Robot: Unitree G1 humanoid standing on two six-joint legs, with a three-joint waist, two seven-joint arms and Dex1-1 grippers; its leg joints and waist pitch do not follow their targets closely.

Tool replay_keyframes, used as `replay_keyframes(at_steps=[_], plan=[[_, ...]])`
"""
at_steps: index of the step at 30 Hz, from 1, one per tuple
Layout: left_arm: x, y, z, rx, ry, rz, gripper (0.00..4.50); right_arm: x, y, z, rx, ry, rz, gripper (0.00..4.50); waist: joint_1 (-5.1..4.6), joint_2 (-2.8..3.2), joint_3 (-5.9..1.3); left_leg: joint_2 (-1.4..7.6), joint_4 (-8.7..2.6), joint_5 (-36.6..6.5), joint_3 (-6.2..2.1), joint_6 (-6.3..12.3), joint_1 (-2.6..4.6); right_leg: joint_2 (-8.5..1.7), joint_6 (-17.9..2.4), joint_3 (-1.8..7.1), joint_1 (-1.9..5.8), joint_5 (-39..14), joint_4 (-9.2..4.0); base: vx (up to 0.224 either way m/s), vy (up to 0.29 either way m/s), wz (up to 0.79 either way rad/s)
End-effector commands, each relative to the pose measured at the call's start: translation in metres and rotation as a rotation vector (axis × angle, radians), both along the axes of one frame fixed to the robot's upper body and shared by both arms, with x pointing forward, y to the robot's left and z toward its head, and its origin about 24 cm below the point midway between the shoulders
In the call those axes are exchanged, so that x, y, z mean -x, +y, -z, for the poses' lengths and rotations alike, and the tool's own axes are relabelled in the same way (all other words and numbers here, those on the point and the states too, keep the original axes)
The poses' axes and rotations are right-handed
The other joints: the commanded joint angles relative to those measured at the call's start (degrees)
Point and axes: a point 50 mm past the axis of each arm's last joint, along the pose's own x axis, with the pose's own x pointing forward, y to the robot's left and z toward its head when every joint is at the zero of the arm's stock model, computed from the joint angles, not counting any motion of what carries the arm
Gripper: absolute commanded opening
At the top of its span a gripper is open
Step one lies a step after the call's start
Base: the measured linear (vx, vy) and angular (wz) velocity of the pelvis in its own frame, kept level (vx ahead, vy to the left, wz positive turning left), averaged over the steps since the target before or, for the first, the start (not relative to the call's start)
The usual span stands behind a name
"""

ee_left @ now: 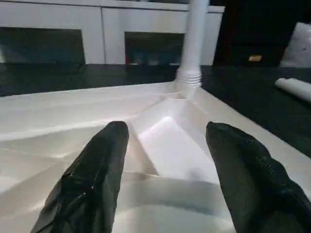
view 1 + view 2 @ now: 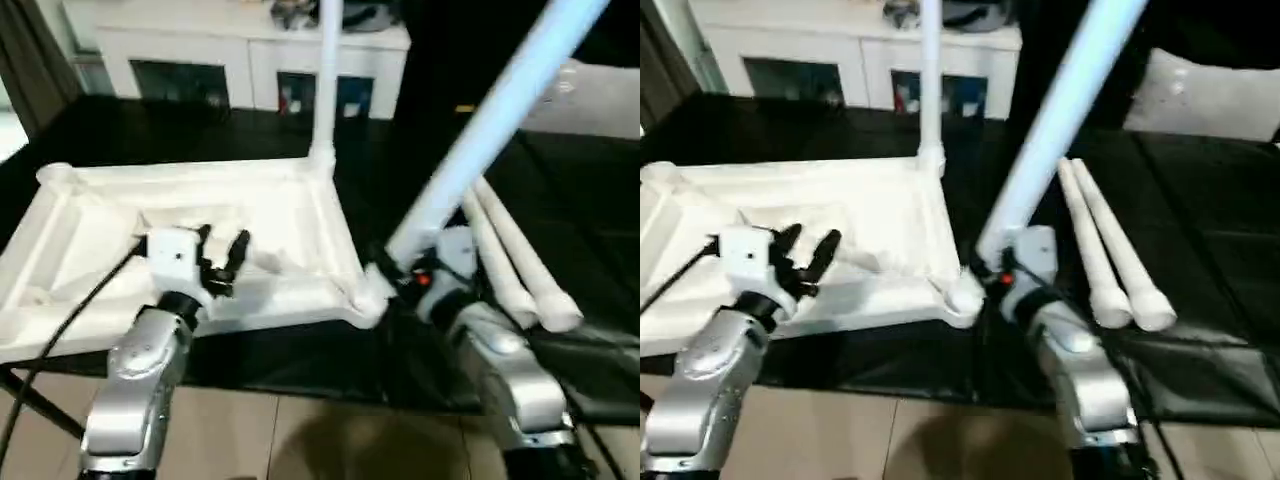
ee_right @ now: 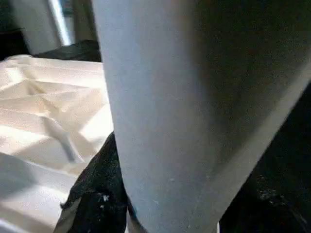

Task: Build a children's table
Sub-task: Pick table leg

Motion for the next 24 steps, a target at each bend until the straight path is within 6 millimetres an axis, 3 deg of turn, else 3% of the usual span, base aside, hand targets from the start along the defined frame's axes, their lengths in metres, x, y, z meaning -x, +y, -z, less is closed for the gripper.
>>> replay_keyframes(at_steps=[1, 2, 3, 4, 5, 6, 7, 8, 9, 10, 11, 12, 13, 14, 15, 16, 17, 18, 19, 21, 22, 24], plan=[[0.001, -0.003, -0.002, -0.015, -0.015, 0.017, 2.91, -0.001, -0.007, -0.001, 0.015, -0.012, 0.019, 1.9, -1.75, 0.37, -3.9, 9.07, -3.45, 10.26, -2.07, 16.34, 9.49, -3.93, -10.23, 3.48, -5.43, 5.0, 0.22, 0.141, -0.005, -0.24], [0.001, -0.004, -0.002, -0.021, -0.016, 0.023, 2.91, -0.001, -0.006, 0.0, 0.017, -0.01, 0.019, 1.9, -1.82, -0.1, -3.33, 8.47, -3.81, 9.72, -1.14, 14.34, 8.02, -4.22, -10.81, 4.08, -4.65, 7.0, 0.18, 0.141, -0.005, -0.24], [0.001, -0.004, -0.001, -0.025, -0.017, 0.027, 2.91, -0.001, -0.006, 0.0, 0.016, -0.012, 0.022, 1.9, -1.15, -0.93, -3.02, 5.71, -3.17, 7.46, 1.37, 12.17, 5.82, -4.26, -12.37, 5.8, -2.23, 10.17, -0.97, 0.165, -0.008, -0.52], [0.001, -0.003, -0.001, -0.028, -0.018, 0.03, 2.91, -0.001, -0.007, 0.0, 0.017, -0.022, 0.034, 1.9, 3.63, -1.35, -4.71, -0.42, 4.66, -1.91, 0.17, 10.13, -6.2, -11.33, -13.83, 13.53, 9.87, 21.37, -5.17, 0.135, 0.016, -0.25], [0.001, -0.003, -0.001, -0.03, -0.018, 0.032, 2.91, 0.0, -0.007, 0.0, 0.014, -0.024, 0.035, 1.9, 2.98, -2.26, -4.16, 0.11, 5.54, -1.6, -0.35, 8.98, -7.75, -11.27, -14.12, 13.57, 9.8, 26.81, -5.18, 0.135, 0.016, -0.25], [0.0, -0.003, -0.001, -0.032, -0.018, 0.034, 2.91, 0.0, -0.008, 0.0, 0.012, -0.025, 0.035, 1.9, 2.85, -0.81, -3.49, 0.13, 3.2, 3.71, -1.32, 5.38, -8.72, -7.47, -12.52, 8.77, 8.66, 30.34, -4.0, 0.069, -0.001, -0.02], [0.0, -0.003, -0.001, -0.032, -0.019, 0.035, 2.91, 0.0, -0.008, 0.0, 0.011, -0.025, 0.034, 1.9, 1.63, 0.97, -3.37, 1.45, -1.29, 7.68, -1.4, 4.4, -6.15, -4.26, -9.8, 4.29, 6.46, 21.83, -4.1, 0.087, 0.034, -0.06], [0.0, -0.003, -0.001, -0.033, -0.018, 0.036, 2.91, 0.001, -0.008, 0.001, 0.013, -0.024, 0.035, 1.9, 1.24, 2.32, -3.63, 1.92, -2.84, 8.73, -1.38, 5.73, -4.62, -3.01, -7.67, 2.55, 6.24, 14.9, -4.82, 0.087, 0.034, -0.06], [0.0, -0.003, -0.001, -0.034, -0.017, 0.036, 2.91, 0.001, -0.008, 0.001, 0.015, -0.023, 0.036, 1.9, -1.09, 3.77, -3.63, 6.58, -4.45, 5.71, -6.26, 14.18, 0.7, 0.52, -4.17, 0.9, 1.17, 3.46, 0.58, 0.143, 0.041, -0.03], [-0.001, -0.004, -0.001, -0.034, -0.016, 0.039, 2.91, 0.002, -0.009, 0.001, 0.019, -0.024, 0.038, 1.9, -3.06, 3.14, -4.56, 9.54, -4.74, 4.84, -9.99, 24.07, 5.54, -0.96, -2.39, 1.47, -3.15, -3.97, 3.65, 0.123, 0.002, 0.05], [-0.001, -0.004, -0.001, -0.034, -0.015, 0.041, 2.91, 0.002, -0.01, 0.001, 0.023, -0.025, 0.041, 1.9, -2.9, 3.25, -4.53, 9.73, -4.09, 7.92, -10.38, 27.73, 5.76, -1.45, -0.99, 2.11, -4.42, -4.03, 4.5, 0.123, 0.002, 0.05], [-0.001, -0.005, -0.001, -0.034, -0.015, 0.042, 2.91, 0.001, -0.012, 0.001, 0.027, -0.026, 0.044, 1.9, -2.57, 2.6, -3.61, 8.93, -3.51, 13.47, -8.6, 30.79, 3.76, -2.26, 1.39, 3.3, -5.49, 0.11, 4.69, 0.0, 0.0, 0.0], [-0.001, -0.005, -0.001, -0.034, -0.015, 0.043, 2.91, 0.0, -0.013, 0.001, 0.031, -0.029, 0.048, 1.9, -2.09, 1.62, -3.71, 6.45, -2.15, 19.94, -6.19, 29.52, 1.68, -3.56, 1.92, 4.59, -5.25, 8.13, 1.84, 0.0, 0.0, 0.0], [-0.002, -0.006, 0.0, -0.034, -0.015, 0.045, 2.91, 0.0, -0.014, 0.001, 0.034, -0.03, 0.052, 1.9, -1.53, 0.38, -3.51, 3.87, -0.87, 18.62, -3.91, 25.79, -0.73, -4.86, 1.34, 5.9, -3.63, 13.19, -1.66, 0.0, 0.0, 0.0], [-0.002, -0.006, 0.0, -0.035, -0.015, 0.046, 2.91, -0.001, -0.016, 0.0, 0.036, -0.034, 0.057, 1.9, -0.48, -0.6, -3.31, 1.34, 0.58, 15.12, -1.89, 21.57, -3.3, -6.22, -1.38, 7.34, -1.7, 15.79, -3.3, 0.008, -0.068, 0.04], [-0.002, -0.007, 0.0, -0.036, -0.014, 0.047, 2.91, -0.002, -0.017, 0.0, 0.039, -0.037, 0.059, 1.9, 0.68, -1.09, -4.28, 0.38, -0.47, 14.98, -1.53, 11.45, -5.41, -6.86, -1.6, 7.3, 1.5, 32.65, -1.36, -0.011, -0.086, 0.01], [-0.002, -0.007, 0.0, -0.036, -0.014, 0.047, 2.91, -0.002, -0.017, 0.0, 0.04, -0.039, 0.061, 1.9, 0.63, -1.02, -4.34, 0.36, -0.81, 14.9, -1.39, 8.83, -4.86, -5.91, -1.34, 6.73, 1.1, 36.15, -1.09, -0.011, -0.086, 0.01], [-0.002, -0.008, 0.0, -0.027, -0.02, 0.048, 2.91, -0.003, -0.018, -0.001, 0.044, -0.047, 0.065, 1.9, 0.46, -0.93, -4.09, 0.47, -1.69, 11.07, -1.19, 5.61, -4.16, -4.9, -0.98, 5.96, 0.95, 35.95, -1.52, -0.041, -0.079, 0.02], [-0.003, -0.008, -0.001, -0.021, -0.025, 0.05, 2.91, -0.005, -0.019, -0.002, 0.046, -0.053, 0.067, 1.9, 0.32, -0.47, -3.54, 0.95, -2.71, 4.52, -1.21, 3.45, -3.61, -4.55, -1.57, 5.5, 0.73, 26.29, -2.55, -0.064, -0.052, -0.01], [-0.005, -0.01, -0.001, -0.032, -0.025, 0.087, 2.91, -0.006, -0.021, -0.005, 0.024, -0.061, 0.051, 1.9, 0.12, 0.26, -3.1, 1.89, -3.84, -1.76, -1.46, 1.74, -3.24, -4.53, -3.84, 5.19, 0.7, 13.38, -3.31, -0.071, -0.04, -0.03], [-0.007, -0.014, -0.003, -0.051, -0.033, 0.15, 2.91, -0.008, -0.023, -0.004, -0.001, -0.036, 0.05, 1.9, 0.06, 0.49, -2.58, 2.58, -4.73, -9.08, -1.17, -0.19, -2.56, -4.21, -5.86, 5.48, 0.07, -1.07, -4.5, -0.07, -0.007, -0.01], [-0.009, -0.016, -0.004, -0.06, -0.04, 0.191, 2.91, -0.009, -0.025, -0.003, -0.014, -0.016, 0.041, 1.9, -0.25, 0.32, -2.11, 2.85, -5.57, -13.42, -0.85, -1.52, -2.44, -4.02, -6.11, 5.65, -0.17, -8.77, -5.18, -0.07, 0.001, -0.01]])
